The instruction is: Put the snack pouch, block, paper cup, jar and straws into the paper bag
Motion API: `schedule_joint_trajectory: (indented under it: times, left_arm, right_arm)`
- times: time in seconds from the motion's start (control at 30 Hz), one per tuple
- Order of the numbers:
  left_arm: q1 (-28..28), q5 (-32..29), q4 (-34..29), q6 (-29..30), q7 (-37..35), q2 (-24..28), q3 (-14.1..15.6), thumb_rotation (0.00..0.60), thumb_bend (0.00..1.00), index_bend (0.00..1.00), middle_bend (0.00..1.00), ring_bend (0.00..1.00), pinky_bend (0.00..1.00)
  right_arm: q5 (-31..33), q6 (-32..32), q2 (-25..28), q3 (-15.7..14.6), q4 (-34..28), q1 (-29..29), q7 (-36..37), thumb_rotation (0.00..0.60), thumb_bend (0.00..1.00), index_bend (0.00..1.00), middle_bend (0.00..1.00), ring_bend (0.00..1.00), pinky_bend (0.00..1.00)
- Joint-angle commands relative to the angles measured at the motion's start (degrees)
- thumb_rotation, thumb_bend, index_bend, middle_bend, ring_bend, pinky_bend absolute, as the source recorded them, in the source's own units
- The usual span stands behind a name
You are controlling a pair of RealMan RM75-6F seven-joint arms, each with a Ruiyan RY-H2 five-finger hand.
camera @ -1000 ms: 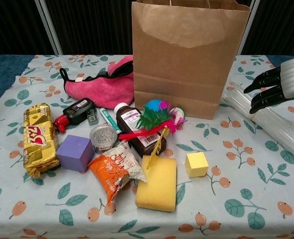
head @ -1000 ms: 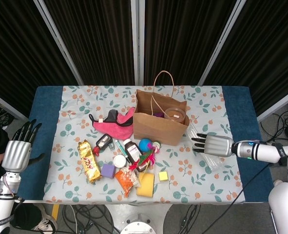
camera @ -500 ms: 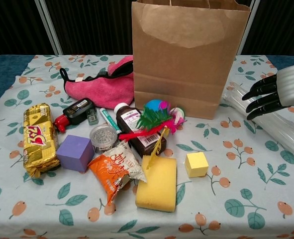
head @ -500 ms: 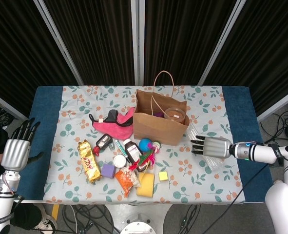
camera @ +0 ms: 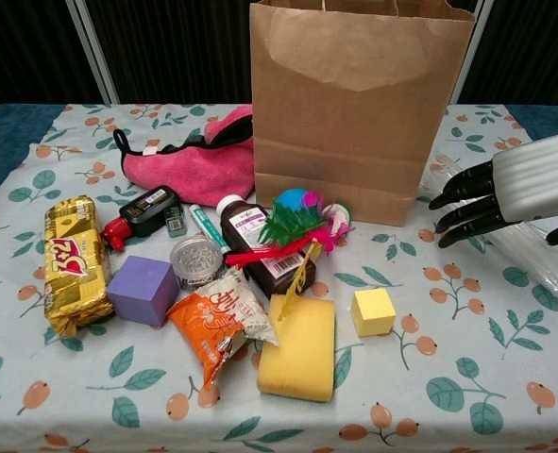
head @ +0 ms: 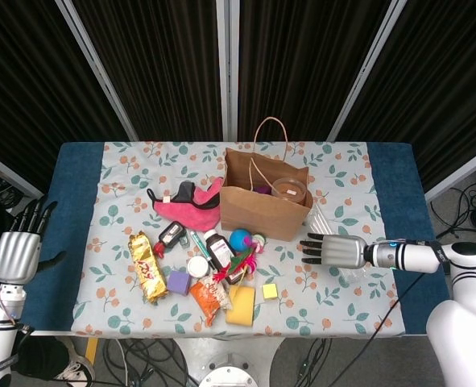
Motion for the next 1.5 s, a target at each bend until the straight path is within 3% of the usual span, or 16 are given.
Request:
schedule_joint_trajectory:
  times: [0.03, 0.3, 0.6, 0.83, 1.07, 1.3, 1.5]
  left_arm:
    - [0.0, 0.2, 0.0, 0.2, -0.3, 0.0, -0.1, 0.6, 0.03, 0.12, 0.13, 0.08, 0.21]
    - [0.5, 0.6, -0.8, 1.3, -1.0, 0.9, 0.0, 0.6, 0.03, 0.12, 0.14, 0.08, 0.21]
    - [0.3, 1.2, -1.8, 1.6, -1.4, 1.1, 0.1, 0.6, 0.03, 0.12, 0.14, 0.08, 0.21]
    - [0.2, 1.7, -2.5, 1.8, -1.6, 1.4, 0.3, 0.6, 0.03, 0.12, 0.13, 0.08, 0.21]
    - [-0.3, 1.8, -2.6, 1.3, -1.4, 0.8, 0.3, 0.6, 0.03, 0.12, 0.14, 0.08, 0.21]
    - [-0.8, 1.7, -1.5, 0.6, -1.5, 0.2, 0.2, 0.6, 0.03, 0.12, 0.14, 0.08, 0.21]
    - [-0.7, 1.4, -0.3, 0.8, -1.7, 0.0, 0.0, 0.6, 0.03, 0.12, 0.14, 0.08, 0.21]
  right_arm:
    - [1.1, 0.0, -1.6, 0.8, -1.5, 0.5, -0.3, 0.6, 0.0, 0.1, 0.11, 0.0, 0.13]
    - [4.0, 2.6, -4.8, 4.4, -5.1, 2.2, -2.3, 0.6, 0.0, 0.11, 0.11, 0.0, 0.13]
    - [8.7, 5.6, 0.5, 9.7, -13.4, 4.7, -4.4, 0.6, 0.0, 0.11, 0.12, 0.0, 0.13]
    - [8.3, 2.4, 9.0, 7.9, -24.7, 4.1, -8.2, 0.6, 0.0, 0.11, 0.14, 0.0, 0.12]
    - [6.9, -5.6, 17.0, 4.1, -34.0, 4.2, -11.8, 0.6, 0.0, 0.13, 0.17, 0.0, 0.12]
    - [6.2, -10.9, 16.0, 3.2, -35.9, 3.8, -12.1, 0.6, 0.0, 0.13, 0.17, 0.0, 0.12]
    - [5.8, -12.2, 11.4, 4.4, -32.6, 3.4, -11.9, 0.6, 0.0, 0.14, 0.17, 0.0, 0.12]
